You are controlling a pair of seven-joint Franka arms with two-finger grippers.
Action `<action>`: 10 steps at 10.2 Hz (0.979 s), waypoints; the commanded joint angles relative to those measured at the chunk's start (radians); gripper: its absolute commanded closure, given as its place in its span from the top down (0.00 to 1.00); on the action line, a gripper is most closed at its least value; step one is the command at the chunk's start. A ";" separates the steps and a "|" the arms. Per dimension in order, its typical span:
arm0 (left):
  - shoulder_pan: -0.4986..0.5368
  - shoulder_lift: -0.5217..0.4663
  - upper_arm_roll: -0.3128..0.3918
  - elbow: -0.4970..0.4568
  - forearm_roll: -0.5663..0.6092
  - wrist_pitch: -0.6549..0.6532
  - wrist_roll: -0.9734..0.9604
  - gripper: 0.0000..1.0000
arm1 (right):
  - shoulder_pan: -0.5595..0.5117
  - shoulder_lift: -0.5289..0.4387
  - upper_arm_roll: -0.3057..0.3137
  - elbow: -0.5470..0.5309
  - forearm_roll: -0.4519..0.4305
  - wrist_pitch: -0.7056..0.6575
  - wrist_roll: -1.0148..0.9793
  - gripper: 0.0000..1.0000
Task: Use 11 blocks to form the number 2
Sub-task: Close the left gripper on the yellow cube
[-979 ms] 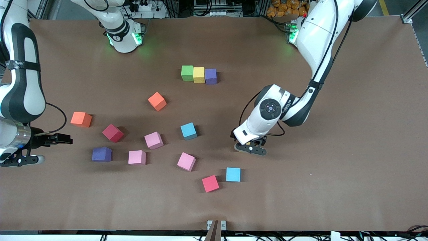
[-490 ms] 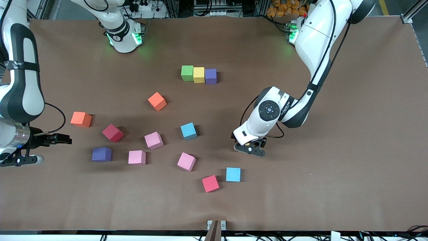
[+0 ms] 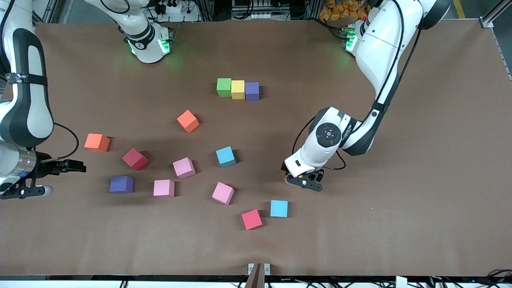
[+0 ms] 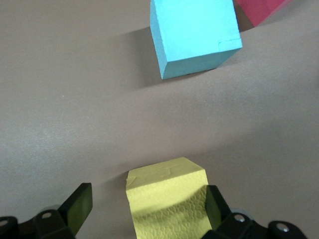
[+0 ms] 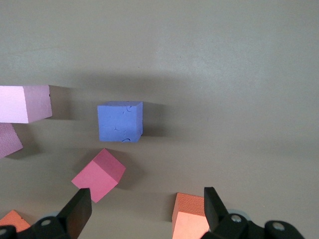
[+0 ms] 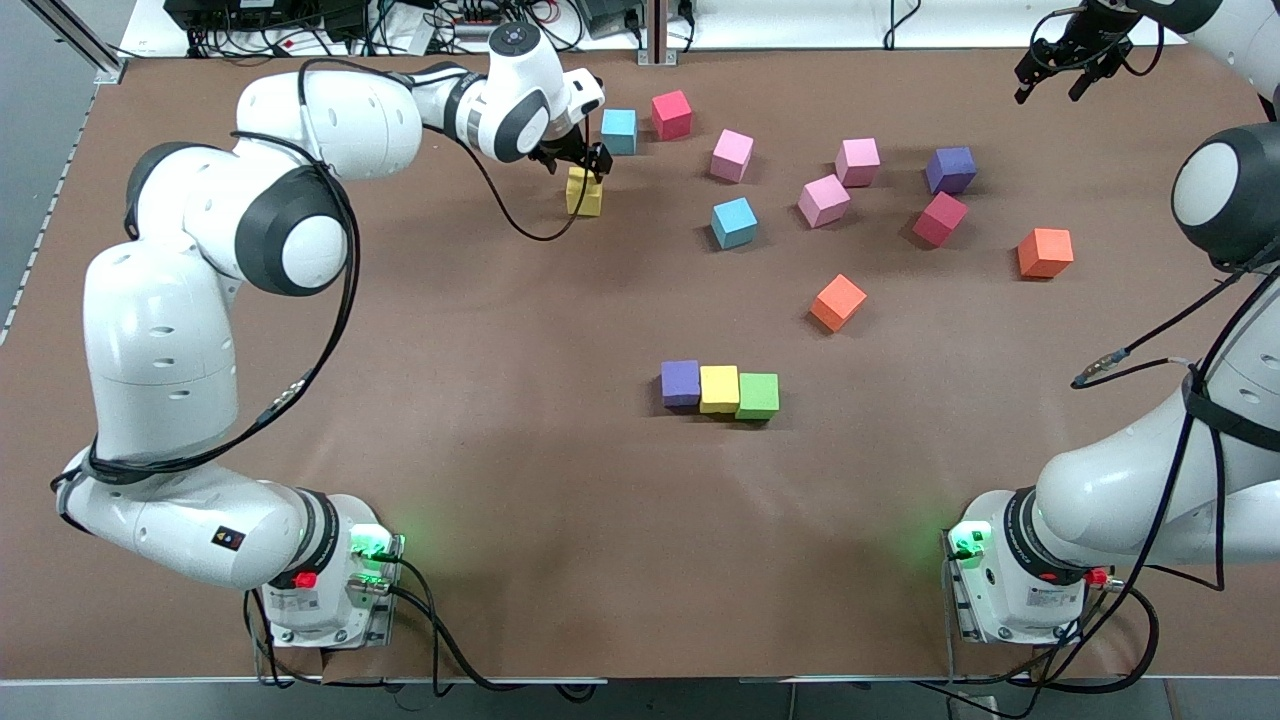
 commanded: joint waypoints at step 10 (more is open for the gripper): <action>-0.013 0.026 0.003 0.010 -0.137 -0.002 -0.142 0.87 | -0.017 0.004 0.011 0.005 0.020 0.001 -0.020 1.00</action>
